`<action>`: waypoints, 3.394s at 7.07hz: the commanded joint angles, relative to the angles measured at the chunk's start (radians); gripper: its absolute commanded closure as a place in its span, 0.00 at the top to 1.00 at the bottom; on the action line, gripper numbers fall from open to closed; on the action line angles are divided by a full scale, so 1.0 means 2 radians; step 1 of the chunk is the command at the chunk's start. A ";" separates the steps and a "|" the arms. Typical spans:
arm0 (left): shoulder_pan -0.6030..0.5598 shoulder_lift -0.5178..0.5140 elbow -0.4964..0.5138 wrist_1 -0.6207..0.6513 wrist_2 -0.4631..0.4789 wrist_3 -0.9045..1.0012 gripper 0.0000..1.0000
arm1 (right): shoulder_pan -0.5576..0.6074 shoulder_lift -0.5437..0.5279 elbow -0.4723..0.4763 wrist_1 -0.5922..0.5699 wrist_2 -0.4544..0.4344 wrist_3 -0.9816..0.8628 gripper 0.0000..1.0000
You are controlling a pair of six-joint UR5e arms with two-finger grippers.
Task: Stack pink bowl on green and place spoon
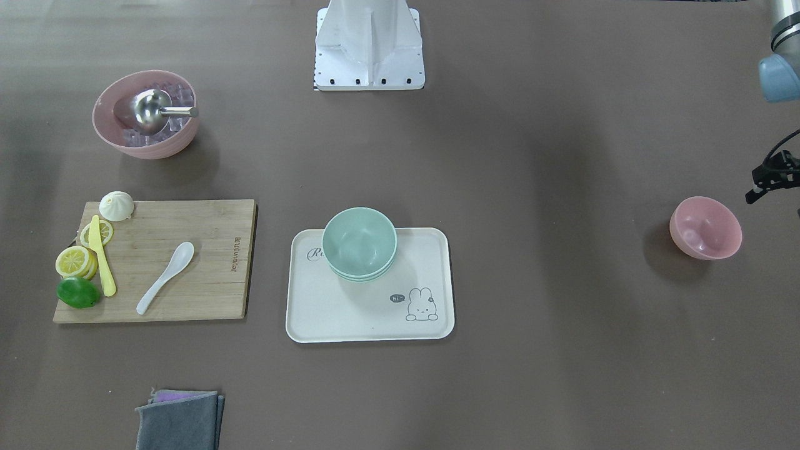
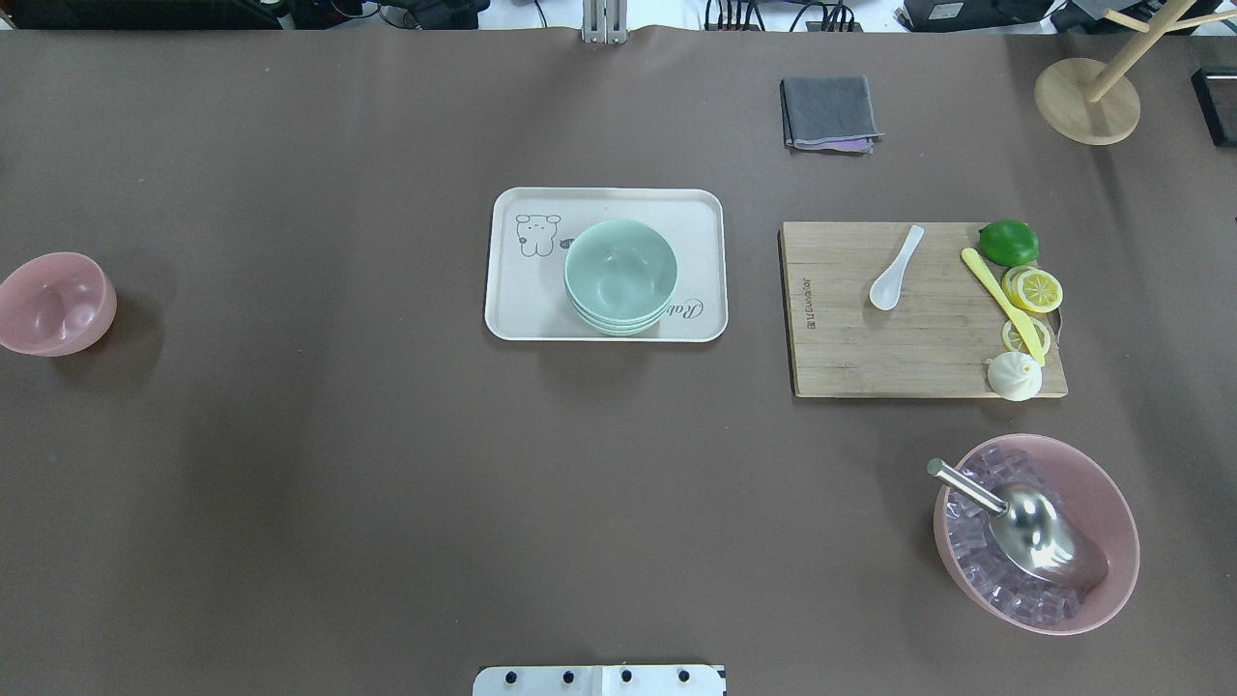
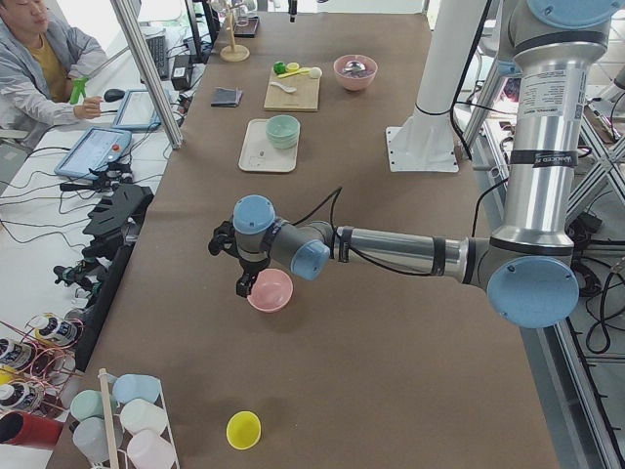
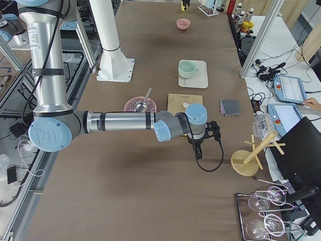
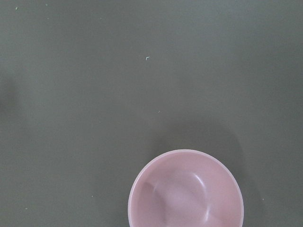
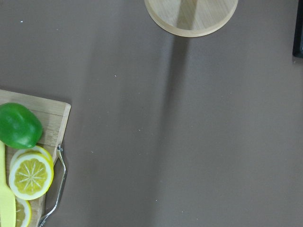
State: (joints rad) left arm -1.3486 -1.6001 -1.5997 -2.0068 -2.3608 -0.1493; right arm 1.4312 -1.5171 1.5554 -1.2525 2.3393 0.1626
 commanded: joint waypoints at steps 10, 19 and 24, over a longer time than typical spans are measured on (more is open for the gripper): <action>0.004 0.002 0.011 -0.005 0.003 0.000 0.98 | 0.000 0.000 0.000 0.000 0.000 0.000 1.00; 0.068 -0.028 0.137 -0.040 0.005 -0.001 0.49 | -0.001 -0.002 -0.002 0.000 0.002 0.001 1.00; 0.085 -0.129 0.090 -0.031 -0.009 -0.154 0.00 | -0.002 -0.004 0.011 0.000 0.004 0.018 1.00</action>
State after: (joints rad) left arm -1.1814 -1.7733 -1.3671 -2.0780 -2.3589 -0.3194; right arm 1.4294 -1.5264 1.5658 -1.2517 2.3462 0.1747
